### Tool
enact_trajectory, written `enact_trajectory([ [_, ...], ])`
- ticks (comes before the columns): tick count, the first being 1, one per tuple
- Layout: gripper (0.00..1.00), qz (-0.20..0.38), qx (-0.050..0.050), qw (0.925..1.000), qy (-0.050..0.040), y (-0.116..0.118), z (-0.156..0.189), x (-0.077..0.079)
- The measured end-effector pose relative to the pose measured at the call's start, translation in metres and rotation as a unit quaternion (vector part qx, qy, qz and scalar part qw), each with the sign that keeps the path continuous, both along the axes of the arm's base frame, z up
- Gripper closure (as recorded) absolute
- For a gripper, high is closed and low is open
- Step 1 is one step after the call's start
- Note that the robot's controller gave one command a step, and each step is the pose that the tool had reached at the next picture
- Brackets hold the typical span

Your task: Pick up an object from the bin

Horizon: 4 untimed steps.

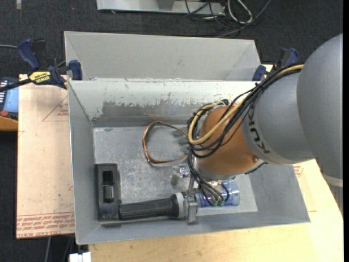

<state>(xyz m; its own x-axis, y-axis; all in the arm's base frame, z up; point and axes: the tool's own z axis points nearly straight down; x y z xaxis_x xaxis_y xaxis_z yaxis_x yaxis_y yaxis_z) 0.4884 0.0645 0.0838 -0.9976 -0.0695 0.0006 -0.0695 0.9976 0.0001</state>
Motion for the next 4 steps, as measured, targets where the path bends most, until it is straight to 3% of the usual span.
enact_trajectory([
  [1,0.00,-0.023,0.002,0.9997,-0.0069,-0.0227,0.0048,0.0001],
  [2,1.00,-0.022,0.001,0.9997,-0.0052,-0.0224,0.0059,-0.0003],
  [3,0.00,-0.022,0.001,0.9997,-0.0070,-0.0227,0.0044,0.0000],
  [4,1.00,-0.022,0.001,0.9997,-0.0064,-0.0227,0.0058,0.0001],
])
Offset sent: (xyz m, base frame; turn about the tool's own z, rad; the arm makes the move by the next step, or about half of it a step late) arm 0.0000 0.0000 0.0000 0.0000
